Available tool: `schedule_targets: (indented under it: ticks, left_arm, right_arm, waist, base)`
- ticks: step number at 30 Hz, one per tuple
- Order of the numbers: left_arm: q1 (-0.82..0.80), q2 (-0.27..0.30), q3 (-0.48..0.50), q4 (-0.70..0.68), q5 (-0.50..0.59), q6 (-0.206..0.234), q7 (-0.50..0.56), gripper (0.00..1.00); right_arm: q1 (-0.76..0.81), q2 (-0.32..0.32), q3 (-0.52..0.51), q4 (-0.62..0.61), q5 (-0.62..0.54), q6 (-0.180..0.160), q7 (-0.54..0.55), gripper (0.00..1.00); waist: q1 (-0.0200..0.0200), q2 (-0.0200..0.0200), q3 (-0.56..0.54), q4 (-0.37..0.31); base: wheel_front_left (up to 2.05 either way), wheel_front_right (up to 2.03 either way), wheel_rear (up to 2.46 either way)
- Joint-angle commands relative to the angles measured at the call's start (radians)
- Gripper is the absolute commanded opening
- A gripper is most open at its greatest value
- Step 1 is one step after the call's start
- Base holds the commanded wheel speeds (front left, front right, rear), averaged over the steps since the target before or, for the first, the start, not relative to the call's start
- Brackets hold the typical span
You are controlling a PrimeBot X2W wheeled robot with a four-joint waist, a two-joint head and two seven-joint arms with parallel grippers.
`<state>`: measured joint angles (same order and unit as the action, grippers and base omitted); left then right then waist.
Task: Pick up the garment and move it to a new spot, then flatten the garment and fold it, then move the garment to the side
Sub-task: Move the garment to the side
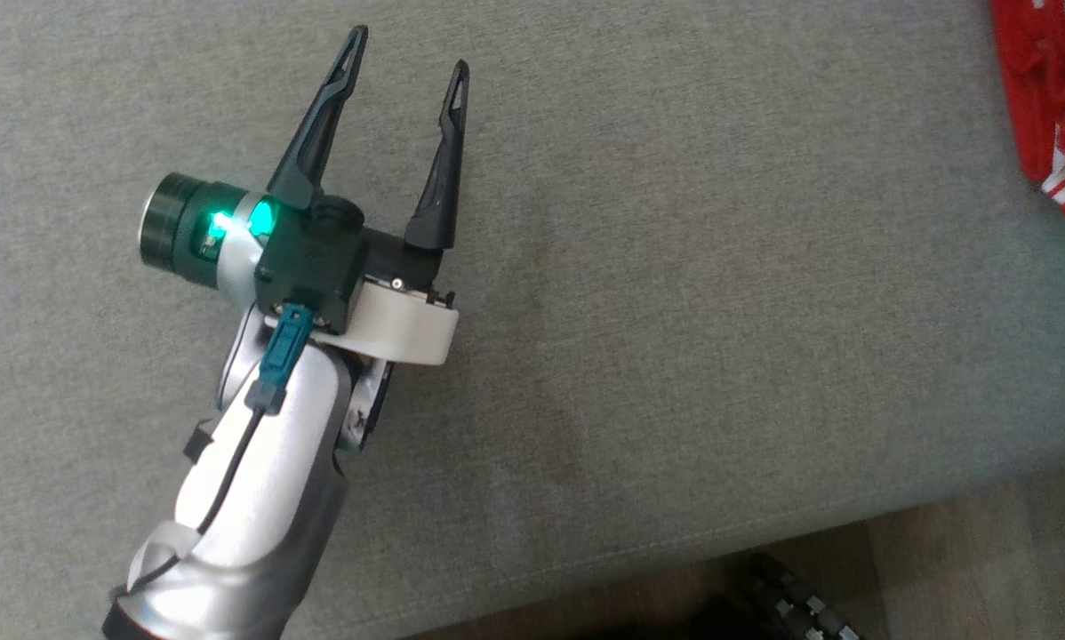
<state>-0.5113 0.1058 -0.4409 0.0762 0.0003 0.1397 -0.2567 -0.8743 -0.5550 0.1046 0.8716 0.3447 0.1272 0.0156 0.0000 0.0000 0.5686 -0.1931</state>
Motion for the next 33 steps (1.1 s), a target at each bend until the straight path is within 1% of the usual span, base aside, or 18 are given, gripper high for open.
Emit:
schedule_targets:
  ticks: [1, 2, 8, 11, 13, 17, 21, 25, 28, 29, 30, 33]
  left_arm:
    - [-0.022, 0.004, 0.021, -0.027, 0.005, -0.001, -0.005, 1.00]
    - [-0.022, 0.003, 0.020, -0.026, 0.003, 0.000, -0.005, 1.00]
    - [-0.006, 0.000, 0.021, -0.017, -0.016, 0.007, -0.005, 1.00]
    - [0.020, -0.002, 0.024, -0.015, -0.026, 0.017, -0.005, 1.00]
    - [0.045, 0.000, 0.032, -0.013, -0.035, 0.027, -0.005, 1.00]
    - [0.109, 0.009, 0.055, -0.005, -0.057, 0.046, -0.005, 1.00]
    - [0.169, 0.016, 0.083, -0.003, -0.078, 0.067, -0.005, 1.00]
    - [0.215, 0.020, 0.106, -0.004, -0.096, 0.083, -0.005, 1.00]
    - [0.243, 0.024, 0.128, 0.001, -0.109, 0.094, -0.005, 1.00]
    - [0.252, 0.026, 0.134, 0.004, -0.113, 0.097, -0.005, 1.00]
    - [0.252, 0.026, 0.134, 0.004, -0.113, 0.097, -0.005, 1.00]
    - [0.280, 0.034, 0.155, 0.018, -0.128, 0.100, -0.005, 1.00]
  right_arm:
    - [-0.008, -0.024, -0.014, -0.001, -0.009, 0.003, -0.025, 0.71]
    - [-0.010, -0.025, -0.019, 0.014, -0.017, 0.003, -0.033, 1.00]
    - [0.013, -0.023, -0.065, 0.068, -0.042, 0.003, -0.102, 1.00]
    - [0.055, -0.019, -0.095, 0.050, -0.049, 0.003, -0.171, 1.00]
    - [0.094, -0.002, -0.108, 0.016, -0.054, 0.003, -0.211, 1.00]
    - [0.198, 0.065, -0.128, -0.108, -0.078, 0.003, -0.252, 1.00]
    - [0.325, 0.164, -0.138, -0.272, -0.110, 0.003, -0.260, 1.00]
    - [0.449, 0.262, -0.137, -0.448, -0.137, 0.003, -0.234, 1.00]
    - [0.531, 0.328, -0.113, -0.573, -0.156, 0.003, -0.195, 1.00]
    - [0.557, 0.347, -0.103, -0.610, -0.162, 0.003, -0.182, 1.00]
    - [0.557, 0.347, -0.103, -0.610, -0.162, 0.003, -0.182, 1.00]
    - [0.621, 0.394, -0.083, -0.701, -0.175, 0.003, -0.148, 1.00]
  waist:
    - [0.0000, 0.0000, 0.003, 0.006]
    - [0.0000, 0.0000, 0.000, 0.009]
    - [0.0000, 0.0000, -0.046, 0.025]
    - [0.0000, 0.0000, -0.088, 0.039]
    - [0.0000, 0.0000, -0.118, 0.045]
    - [0.0000, 0.0000, -0.182, 0.053]
    - [0.0000, 0.0000, -0.238, 0.065]
    - [0.0000, 0.0000, -0.282, 0.091]
    - [0.0000, 0.0000, -0.310, 0.114]
    - [0.0000, 0.0000, -0.319, 0.123]
    - [0.0000, 0.0000, -0.319, 0.123]
    - [0.0000, 0.0000, -0.348, 0.143]
  base:
    - [0.00, 0.00, 0.00]
    - [0.00, 0.00, 0.00]
    - [0.00, 0.00, 0.00]
    - [0.00, 0.00, 0.00]
    - [0.00, 0.00, 0.00]
    - [0.00, 0.00, 0.00]
    - [0.00, 0.00, 0.00]
    - [0.00, 0.00, 0.00]
    - [0.00, 0.00, 0.00]
    - [0.00, 0.00, 0.00]
    - [0.00, 0.00, 0.00]
    - [0.00, 0.00, 0.00]
